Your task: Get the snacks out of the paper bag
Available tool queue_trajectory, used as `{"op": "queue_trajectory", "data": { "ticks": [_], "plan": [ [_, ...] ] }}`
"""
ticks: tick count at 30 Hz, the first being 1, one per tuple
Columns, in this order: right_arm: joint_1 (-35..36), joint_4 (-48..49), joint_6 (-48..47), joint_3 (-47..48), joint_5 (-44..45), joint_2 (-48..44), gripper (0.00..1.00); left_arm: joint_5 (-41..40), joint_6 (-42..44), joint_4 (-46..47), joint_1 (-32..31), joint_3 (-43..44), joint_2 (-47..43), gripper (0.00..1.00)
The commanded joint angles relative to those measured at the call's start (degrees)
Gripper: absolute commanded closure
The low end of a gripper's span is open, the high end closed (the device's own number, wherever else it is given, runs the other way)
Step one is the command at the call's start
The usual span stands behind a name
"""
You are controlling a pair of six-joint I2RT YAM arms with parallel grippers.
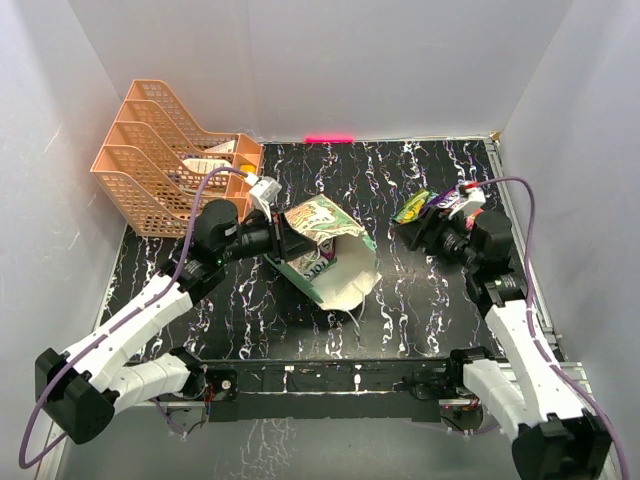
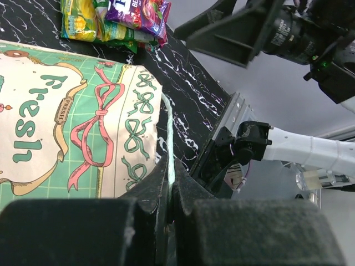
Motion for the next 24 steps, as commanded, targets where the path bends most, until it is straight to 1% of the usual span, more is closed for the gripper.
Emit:
{"op": "queue_trajectory", "data": {
  "ticks": [1, 6, 8, 11, 13, 16, 18, 21, 24],
  "plan": [
    [8.79, 6.14, -5.50, -0.20, -5.26, -4.97, 0.31, -0.85, 3.18, -0.50, 0.00, -0.62, -4.43, 1.00],
    [18.19, 12.31, -10.71, -4.25, -8.59, -8.36, 0.31, -4.52, 5.04, -4.97, 0.02, -0.35, -6.58, 1.00],
    [22.46, 14.70, -12.87, -4.46, -10.66, -7.35, 0.33, -6.15, 3.75, -6.40, 0.01, -0.47, -7.47, 1.00],
    [29.46, 15.96, -17.33, -3.85, -11.40, -5.49, 0.34, -5.97, 2.15, -5.06, 0.02, -1.59, -8.32, 1.00],
    [34.33, 15.22, -23.50, -3.43, -11.10, -4.89, 0.34, -5.96, 0.89, -4.67, 0.02, -1.89, -7.96, 1.00],
    [40.90, 11.00, -33.81, -2.69, -12.05, -4.58, 0.35, -6.16, 0.08, -4.90, -0.03, -1.97, -7.79, 1.00],
    [44.20, 7.62, -39.24, -1.95, -9.57, -4.22, 0.36, -6.73, -0.99, -4.77, 0.02, -2.06, -7.71, 1.00],
    [46.52, 4.18, -47.44, -1.57, -7.16, -2.81, 0.36, -7.77, -3.11, -4.26, 0.02, -2.42, -6.95, 1.00],
    [47.19, 5.54, -55.35, -2.49, -4.82, -0.27, 0.37, -8.70, -4.73, -3.74, 0.01, -3.06, -6.84, 1.00]
  ]
}}
